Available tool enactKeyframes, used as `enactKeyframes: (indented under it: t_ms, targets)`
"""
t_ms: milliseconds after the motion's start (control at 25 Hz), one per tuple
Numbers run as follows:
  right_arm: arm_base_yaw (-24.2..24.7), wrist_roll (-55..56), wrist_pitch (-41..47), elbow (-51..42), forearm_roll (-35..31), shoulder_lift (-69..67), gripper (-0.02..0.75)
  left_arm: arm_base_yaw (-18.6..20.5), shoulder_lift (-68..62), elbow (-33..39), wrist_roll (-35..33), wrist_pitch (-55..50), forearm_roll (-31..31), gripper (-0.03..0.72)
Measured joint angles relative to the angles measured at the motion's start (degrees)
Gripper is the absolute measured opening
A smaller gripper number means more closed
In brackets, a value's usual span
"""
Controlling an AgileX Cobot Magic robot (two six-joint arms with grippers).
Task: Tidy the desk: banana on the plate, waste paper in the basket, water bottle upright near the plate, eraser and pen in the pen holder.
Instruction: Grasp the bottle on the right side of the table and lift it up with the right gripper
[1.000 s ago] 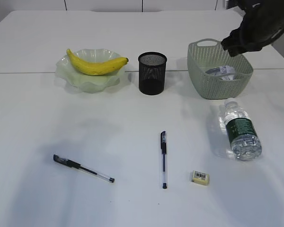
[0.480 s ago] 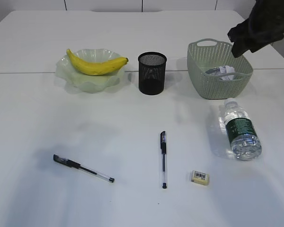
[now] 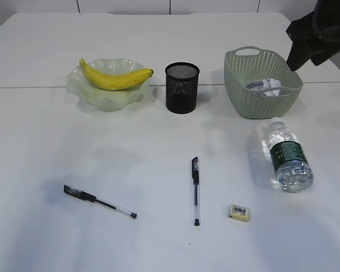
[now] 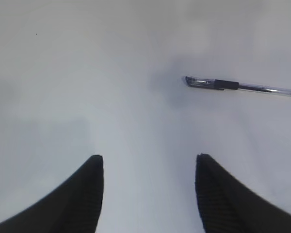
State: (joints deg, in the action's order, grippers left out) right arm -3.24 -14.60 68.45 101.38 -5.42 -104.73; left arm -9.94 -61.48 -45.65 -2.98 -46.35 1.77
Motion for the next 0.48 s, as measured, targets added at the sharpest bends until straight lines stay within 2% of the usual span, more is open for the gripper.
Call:
enactKeyframes:
  t_ms: [480]
  targets:
    - [0.00, 3.02, 2.43, 0.00, -2.15, 0.09, 0.398, 0.00, 0.00, 0.00, 0.00, 0.00, 0.48, 0.434]
